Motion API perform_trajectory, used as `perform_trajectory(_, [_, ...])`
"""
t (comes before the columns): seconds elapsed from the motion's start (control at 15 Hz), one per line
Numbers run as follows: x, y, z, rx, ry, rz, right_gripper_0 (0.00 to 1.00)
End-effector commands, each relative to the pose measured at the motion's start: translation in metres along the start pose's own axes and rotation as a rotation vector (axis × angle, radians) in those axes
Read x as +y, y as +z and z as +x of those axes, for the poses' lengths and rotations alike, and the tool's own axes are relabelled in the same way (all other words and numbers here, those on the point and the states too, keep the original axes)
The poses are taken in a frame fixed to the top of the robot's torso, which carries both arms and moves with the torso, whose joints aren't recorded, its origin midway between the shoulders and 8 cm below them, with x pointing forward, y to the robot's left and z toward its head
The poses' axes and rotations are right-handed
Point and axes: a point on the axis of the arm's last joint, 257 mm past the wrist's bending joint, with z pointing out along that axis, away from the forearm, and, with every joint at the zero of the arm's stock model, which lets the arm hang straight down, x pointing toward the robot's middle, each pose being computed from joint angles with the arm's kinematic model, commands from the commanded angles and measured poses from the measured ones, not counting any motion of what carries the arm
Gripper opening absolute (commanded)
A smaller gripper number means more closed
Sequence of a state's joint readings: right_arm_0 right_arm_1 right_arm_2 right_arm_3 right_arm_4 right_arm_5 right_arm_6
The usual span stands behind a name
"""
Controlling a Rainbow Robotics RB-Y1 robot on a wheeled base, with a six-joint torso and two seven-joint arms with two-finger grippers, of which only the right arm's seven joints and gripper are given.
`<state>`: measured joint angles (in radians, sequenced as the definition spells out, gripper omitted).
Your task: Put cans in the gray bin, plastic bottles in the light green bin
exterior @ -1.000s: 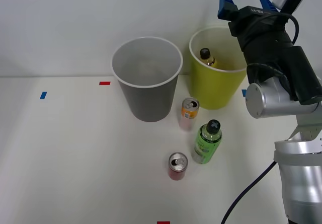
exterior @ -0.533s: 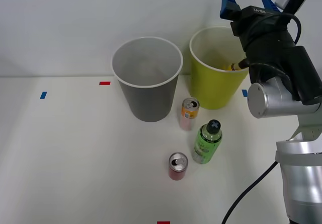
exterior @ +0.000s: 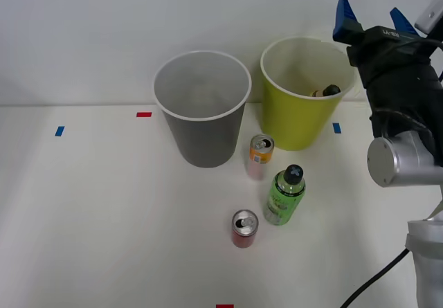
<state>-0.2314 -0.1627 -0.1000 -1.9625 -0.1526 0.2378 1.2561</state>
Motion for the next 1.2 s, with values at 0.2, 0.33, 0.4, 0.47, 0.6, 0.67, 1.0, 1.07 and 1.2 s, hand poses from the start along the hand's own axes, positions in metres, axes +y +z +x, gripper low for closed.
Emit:
perform_trajectory(0.2, [-0.019, -0.082, 0.019, 0.059, 0.018, 0.002, 1.00])
perform_trajectory(0.33, [-0.024, -0.116, 0.031, 0.055, 0.040, -0.013, 1.00])
perform_trajectory(0.4, [-0.029, -0.130, 0.035, 0.056, 0.027, -0.013, 1.00])
perform_trajectory(0.47, [-0.034, -0.152, 0.043, 0.061, 0.014, -0.014, 1.00])
perform_trajectory(0.6, [-0.040, -0.191, 0.053, 0.070, -0.011, -0.015, 1.00])
perform_trajectory(0.67, [-0.043, -0.209, 0.056, 0.076, -0.026, -0.012, 1.00])
perform_trajectory(1.0, [-0.052, -0.288, 0.077, 0.135, -0.198, 0.060, 1.00])
perform_trajectory(1.07, [-0.055, -0.303, 0.084, 0.133, -0.228, 0.086, 1.00])
perform_trajectory(1.2, [-0.067, -0.338, 0.106, 0.099, -0.269, 0.134, 1.00])
